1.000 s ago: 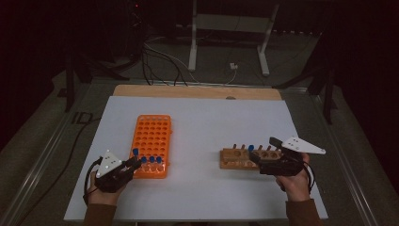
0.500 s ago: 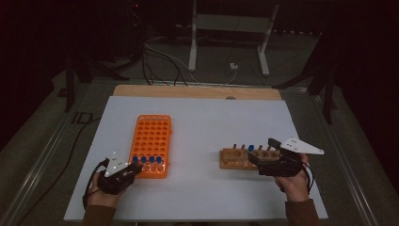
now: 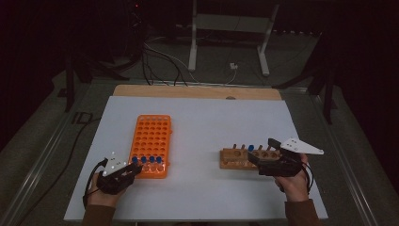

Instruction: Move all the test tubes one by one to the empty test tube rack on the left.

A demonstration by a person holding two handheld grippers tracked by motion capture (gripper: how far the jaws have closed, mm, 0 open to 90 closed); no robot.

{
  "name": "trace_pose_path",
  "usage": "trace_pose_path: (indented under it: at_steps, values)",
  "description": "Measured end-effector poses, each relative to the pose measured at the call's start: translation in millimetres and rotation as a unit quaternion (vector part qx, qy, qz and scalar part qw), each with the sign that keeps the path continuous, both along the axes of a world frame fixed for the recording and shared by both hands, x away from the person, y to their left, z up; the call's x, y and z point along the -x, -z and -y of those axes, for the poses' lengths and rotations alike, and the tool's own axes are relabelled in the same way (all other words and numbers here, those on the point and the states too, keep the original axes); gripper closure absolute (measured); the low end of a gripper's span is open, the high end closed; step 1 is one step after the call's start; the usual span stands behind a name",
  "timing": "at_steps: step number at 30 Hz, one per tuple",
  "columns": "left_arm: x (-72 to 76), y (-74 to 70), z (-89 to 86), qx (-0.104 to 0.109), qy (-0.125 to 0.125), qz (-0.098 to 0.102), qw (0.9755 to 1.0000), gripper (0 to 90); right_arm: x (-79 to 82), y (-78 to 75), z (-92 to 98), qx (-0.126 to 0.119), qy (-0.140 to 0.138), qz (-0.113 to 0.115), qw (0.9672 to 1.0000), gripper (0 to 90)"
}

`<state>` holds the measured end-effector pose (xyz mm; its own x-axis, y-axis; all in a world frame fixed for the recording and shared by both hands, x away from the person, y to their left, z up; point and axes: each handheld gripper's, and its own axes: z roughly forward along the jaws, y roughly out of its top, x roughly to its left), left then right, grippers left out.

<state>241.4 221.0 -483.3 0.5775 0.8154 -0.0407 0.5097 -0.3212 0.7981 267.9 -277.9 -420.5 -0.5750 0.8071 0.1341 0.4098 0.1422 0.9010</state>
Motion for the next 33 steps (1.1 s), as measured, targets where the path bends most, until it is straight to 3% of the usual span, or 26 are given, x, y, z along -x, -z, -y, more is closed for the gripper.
trace_pose_path:
  at_steps: [9, 17, 27, 31, 33]
  values:
    - [6.4, -8.3, -3.7, 0.031, 0.004, 0.025, 0.9992, 52.4, -1.1, 0.7, 2.6, 0.004, 0.006, -0.001, 1.0000, 0.3]
    - [10.3, -16.5, -7.2, 0.068, -0.011, 0.054, 0.9961, 26.8, -4.0, 4.8, 2.7, 0.011, 0.009, -0.010, 0.9999, 0.3]
    - [12.7, -23.0, -5.5, 0.090, -0.033, 0.067, 0.9932, 15.7, -9.4, 15.4, -2.1, 0.030, 0.013, -0.020, 0.9993, 3.4]
    - [12.3, -24.1, -6.1, 0.097, -0.041, 0.068, 0.9921, 3.1, -11.4, 19.1, -4.0, 0.033, 0.018, -0.024, 0.9990, 4.9]
    - [12.9, -24.8, -6.3, 0.098, -0.041, 0.071, 0.9918, 1.7, -12.0, 21.0, -5.1, 0.035, 0.015, -0.028, 0.9989, 5.7]
